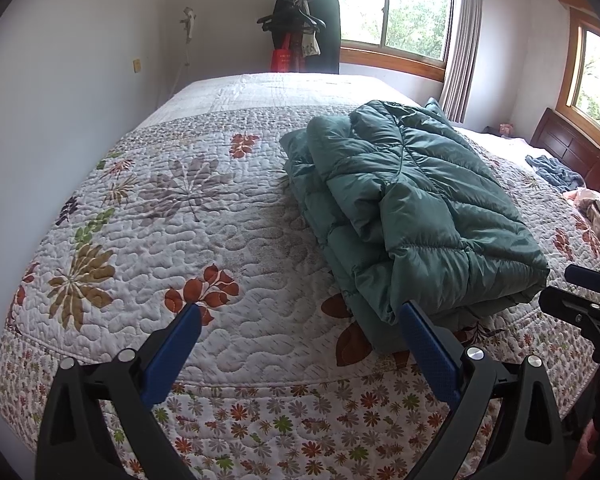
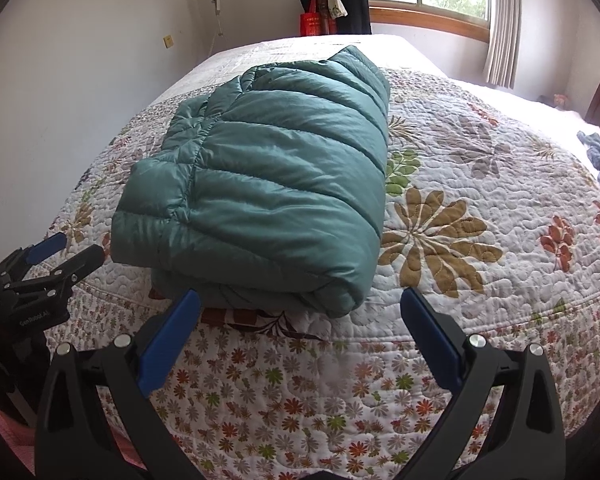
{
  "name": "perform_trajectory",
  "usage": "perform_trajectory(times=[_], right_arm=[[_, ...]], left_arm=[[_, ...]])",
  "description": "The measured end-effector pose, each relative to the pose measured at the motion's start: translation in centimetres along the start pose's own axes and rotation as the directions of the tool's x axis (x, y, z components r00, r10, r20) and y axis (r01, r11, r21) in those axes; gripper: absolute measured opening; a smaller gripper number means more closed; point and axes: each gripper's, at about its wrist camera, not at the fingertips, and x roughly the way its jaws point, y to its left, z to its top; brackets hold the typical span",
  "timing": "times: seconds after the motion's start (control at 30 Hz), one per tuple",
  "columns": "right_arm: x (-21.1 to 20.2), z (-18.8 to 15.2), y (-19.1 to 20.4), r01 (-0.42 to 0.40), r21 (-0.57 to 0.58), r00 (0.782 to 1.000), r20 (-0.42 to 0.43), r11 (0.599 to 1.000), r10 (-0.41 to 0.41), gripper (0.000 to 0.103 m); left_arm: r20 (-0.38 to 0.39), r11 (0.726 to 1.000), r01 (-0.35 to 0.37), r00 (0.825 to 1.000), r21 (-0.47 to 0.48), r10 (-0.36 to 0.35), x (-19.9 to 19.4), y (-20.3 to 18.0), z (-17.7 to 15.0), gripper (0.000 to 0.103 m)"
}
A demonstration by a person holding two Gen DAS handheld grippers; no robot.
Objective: Fold large clothes
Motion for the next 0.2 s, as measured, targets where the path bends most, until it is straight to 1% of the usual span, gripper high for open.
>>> perform_trajectory(times=[0.2], right_arm=[[0.08, -0.02, -0.25, -0.009, 0.002, 1.000, -0.008, 1.000, 0.009, 0.100]], left_arm=[[0.002, 1.000, -0.003, 1.000, 0.003, 0.003, 0.04, 0.00, -0.05, 0.099]])
